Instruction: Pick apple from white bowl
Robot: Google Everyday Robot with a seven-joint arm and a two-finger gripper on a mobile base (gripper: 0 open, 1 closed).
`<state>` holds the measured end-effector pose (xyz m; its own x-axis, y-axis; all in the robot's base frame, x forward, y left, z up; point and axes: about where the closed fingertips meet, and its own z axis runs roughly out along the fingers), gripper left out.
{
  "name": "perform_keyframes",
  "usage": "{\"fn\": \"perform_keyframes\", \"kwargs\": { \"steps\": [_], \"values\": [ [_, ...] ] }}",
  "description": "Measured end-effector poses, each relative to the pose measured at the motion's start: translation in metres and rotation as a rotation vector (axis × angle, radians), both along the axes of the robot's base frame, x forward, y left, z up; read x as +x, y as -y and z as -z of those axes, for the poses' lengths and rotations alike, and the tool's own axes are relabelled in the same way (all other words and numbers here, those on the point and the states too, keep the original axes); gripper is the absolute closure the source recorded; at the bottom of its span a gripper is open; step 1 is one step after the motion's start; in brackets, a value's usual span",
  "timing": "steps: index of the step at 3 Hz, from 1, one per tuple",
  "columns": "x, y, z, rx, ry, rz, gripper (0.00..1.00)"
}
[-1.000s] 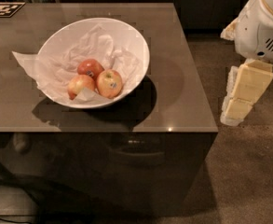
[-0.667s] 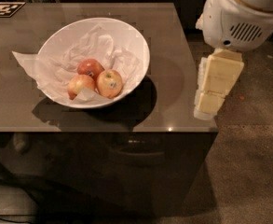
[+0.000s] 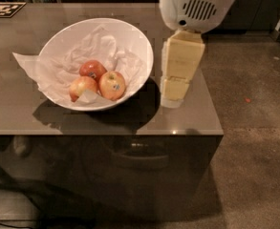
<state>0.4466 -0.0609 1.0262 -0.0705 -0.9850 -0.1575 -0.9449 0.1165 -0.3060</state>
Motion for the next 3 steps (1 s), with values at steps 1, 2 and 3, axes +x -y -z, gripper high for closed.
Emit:
{"fn": "perform_keyframes", "kwargs": {
  "steps": [1, 2, 3],
  "values": [
    [0.012, -0.005, 0.003, 0.035, 0.003, -0.012, 0.0],
    [0.045, -0.017, 0.01, 0.123, -0.049, -0.042, 0.0],
    [0.078, -0.032, 0.016, 0.185, -0.103, -0.079, 0.0]
  ]
}}
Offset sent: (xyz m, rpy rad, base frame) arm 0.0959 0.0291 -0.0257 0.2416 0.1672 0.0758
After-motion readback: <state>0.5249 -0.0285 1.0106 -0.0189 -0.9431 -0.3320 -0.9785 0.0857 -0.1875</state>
